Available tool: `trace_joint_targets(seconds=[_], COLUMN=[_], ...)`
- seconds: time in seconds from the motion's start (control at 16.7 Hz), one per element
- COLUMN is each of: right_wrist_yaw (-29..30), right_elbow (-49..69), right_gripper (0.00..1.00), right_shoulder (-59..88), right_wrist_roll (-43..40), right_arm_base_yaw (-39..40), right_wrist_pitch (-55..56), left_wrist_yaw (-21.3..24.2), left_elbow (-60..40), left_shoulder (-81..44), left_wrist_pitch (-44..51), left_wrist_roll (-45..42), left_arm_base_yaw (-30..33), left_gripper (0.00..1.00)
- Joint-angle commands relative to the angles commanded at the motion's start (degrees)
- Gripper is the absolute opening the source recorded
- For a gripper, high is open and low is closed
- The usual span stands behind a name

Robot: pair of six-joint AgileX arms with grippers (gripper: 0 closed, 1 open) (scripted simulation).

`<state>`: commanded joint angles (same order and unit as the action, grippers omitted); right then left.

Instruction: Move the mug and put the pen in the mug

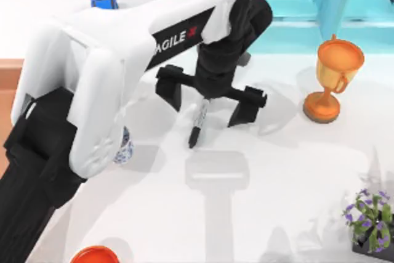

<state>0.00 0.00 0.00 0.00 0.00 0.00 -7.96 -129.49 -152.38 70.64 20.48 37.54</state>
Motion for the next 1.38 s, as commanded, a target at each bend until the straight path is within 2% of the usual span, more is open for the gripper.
trace_joint_targets(seconds=[0.66, 1.14, 1.2, 1.38], right_wrist_yaw=[0.0, 0.0, 0.0, 0.0], right_elbow=[0.0, 0.0, 0.0, 0.0], right_gripper=[1.0, 1.0, 1.0, 1.0], right_shoulder=[0.0, 0.0, 0.0, 0.0], right_wrist_roll=[0.0, 0.0, 0.0, 0.0], right_arm_base_yaw=[0.0, 0.0, 0.0, 0.0], right_wrist_pitch=[0.0, 0.0, 0.0, 0.0], left_wrist_yaw=[0.0, 0.0, 2.36, 2.27], left_elbow=[0.0, 0.0, -0.97, 1.11], left_shoulder=[0.0, 0.0, 3.24, 5.49], left_wrist_pitch=[0.0, 0.0, 0.33, 0.76], left_wrist_roll=[0.0, 0.0, 1.21, 2.02], left_arm_base_yaw=[0.0, 0.0, 0.86, 1.49], left_gripper=[0.02, 0.0, 0.0, 0.0])
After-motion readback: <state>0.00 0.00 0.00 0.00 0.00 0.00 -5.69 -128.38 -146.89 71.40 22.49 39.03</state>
